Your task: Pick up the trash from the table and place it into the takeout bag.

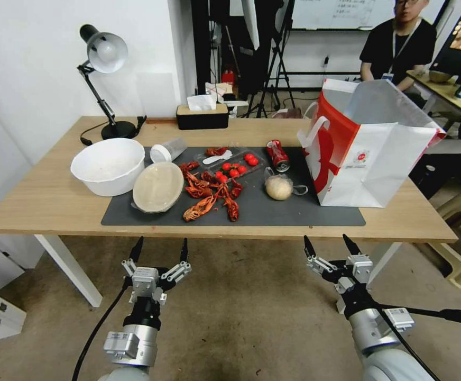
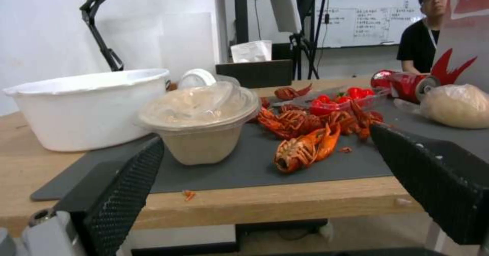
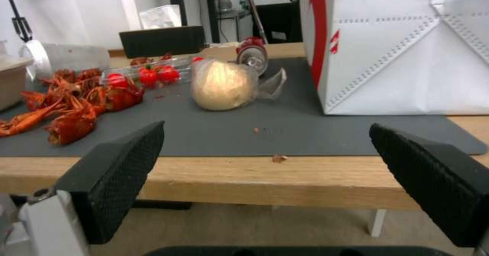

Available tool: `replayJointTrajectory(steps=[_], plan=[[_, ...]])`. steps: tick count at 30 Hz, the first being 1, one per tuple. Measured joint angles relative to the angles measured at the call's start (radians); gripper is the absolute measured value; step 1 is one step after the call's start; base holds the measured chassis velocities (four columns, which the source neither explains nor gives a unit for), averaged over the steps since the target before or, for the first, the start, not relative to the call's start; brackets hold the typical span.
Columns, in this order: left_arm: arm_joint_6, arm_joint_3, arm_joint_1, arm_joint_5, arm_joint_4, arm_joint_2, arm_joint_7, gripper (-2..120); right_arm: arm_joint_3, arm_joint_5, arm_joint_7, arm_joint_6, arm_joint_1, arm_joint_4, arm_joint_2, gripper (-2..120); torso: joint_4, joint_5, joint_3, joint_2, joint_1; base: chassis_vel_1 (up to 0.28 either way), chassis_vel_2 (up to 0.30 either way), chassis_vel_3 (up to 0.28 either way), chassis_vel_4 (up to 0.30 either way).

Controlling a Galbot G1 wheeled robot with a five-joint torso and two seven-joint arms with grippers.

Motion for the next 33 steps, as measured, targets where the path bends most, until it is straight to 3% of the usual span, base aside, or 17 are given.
replayJointTrajectory(steps=[12,19,23,33], plan=[[-0.003,-0.004,-0.002,-0.001,0.002,0.002,0.001,100,-0.087,0.000,0.013,-0.108,0.188,-0.027,-0.025,100,0.0001,-0.0001,0.000,0.000,0.000,0.000,0.000,0.000,0.000],[-0.002,-0.002,-0.003,-0.001,0.002,0.007,0.004,100,-0.171,0.104,0.064,-0.256,0.369,-0.055,-0.050,100,0.0005,0.0000,0.000,0.000,0.000,0.000,0.000,0.000,0.000],[-0.002,0.002,-0.003,0.001,0.001,0.021,0.003,100,-0.174,0.137,0.075,-0.291,0.407,-0.057,-0.056,100,-0.0004,-0.0002,0.000,0.000,0.000,0.000,0.000,0.000,0.000],[-0.005,0.002,0.005,0.008,-0.003,0.015,0.003,100,-0.210,0.188,0.079,-0.374,0.528,-0.102,-0.069,100,0.0000,0.0000,0.000,0.000,0.000,0.000,0.000,0.000,0.000]])
